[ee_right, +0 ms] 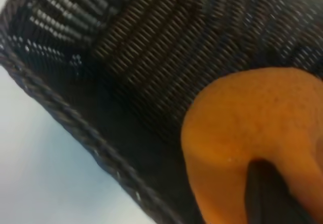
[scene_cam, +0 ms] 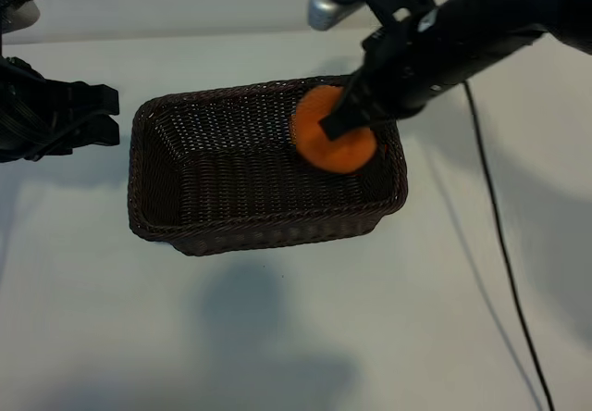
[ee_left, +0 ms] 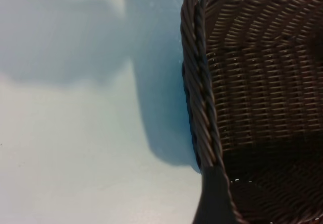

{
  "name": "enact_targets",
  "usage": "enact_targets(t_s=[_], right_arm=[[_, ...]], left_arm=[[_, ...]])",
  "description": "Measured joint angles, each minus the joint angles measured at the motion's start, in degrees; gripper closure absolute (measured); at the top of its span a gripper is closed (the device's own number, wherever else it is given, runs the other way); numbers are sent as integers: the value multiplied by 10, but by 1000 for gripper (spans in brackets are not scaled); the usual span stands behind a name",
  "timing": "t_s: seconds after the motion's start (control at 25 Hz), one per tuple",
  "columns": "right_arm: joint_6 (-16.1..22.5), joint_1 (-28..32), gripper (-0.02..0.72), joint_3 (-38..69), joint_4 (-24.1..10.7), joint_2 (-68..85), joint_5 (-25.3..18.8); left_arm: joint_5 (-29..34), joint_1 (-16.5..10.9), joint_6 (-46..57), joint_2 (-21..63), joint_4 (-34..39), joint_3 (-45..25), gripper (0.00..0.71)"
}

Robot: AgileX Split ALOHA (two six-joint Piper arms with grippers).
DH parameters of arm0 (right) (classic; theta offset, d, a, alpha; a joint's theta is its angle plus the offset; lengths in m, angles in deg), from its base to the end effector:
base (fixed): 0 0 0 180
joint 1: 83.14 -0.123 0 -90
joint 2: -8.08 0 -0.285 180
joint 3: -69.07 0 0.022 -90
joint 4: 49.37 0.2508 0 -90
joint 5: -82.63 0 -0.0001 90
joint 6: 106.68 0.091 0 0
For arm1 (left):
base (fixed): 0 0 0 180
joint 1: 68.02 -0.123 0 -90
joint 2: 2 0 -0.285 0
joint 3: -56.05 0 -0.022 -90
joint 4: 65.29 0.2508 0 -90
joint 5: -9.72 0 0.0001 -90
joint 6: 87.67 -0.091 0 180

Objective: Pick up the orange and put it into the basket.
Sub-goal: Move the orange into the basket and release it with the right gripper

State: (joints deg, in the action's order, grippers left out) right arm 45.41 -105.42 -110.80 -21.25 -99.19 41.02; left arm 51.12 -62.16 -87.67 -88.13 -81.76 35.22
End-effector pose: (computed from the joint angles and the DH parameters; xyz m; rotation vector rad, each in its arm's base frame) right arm 0.3403 0.1702 0.2699 -0.7469 2.4336 0.5151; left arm 0.2723 -0.0451 0.2801 -0.0778 2.5822 -0.3625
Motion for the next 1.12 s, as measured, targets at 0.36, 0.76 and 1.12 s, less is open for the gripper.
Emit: enact_targets(t_s=[0.36, 0.76, 1.12], right_arm=[[-68, -18, 629, -46, 47, -86, -7], [-86, -22, 629, -47, 51, -113, 14], [-87, -22, 444, -47, 55, -116, 22]], left_arm=[[0, 0, 0, 0, 0, 0, 169], [0, 0, 0, 0, 0, 0, 169], [0, 0, 0, 0, 0, 0, 169]])
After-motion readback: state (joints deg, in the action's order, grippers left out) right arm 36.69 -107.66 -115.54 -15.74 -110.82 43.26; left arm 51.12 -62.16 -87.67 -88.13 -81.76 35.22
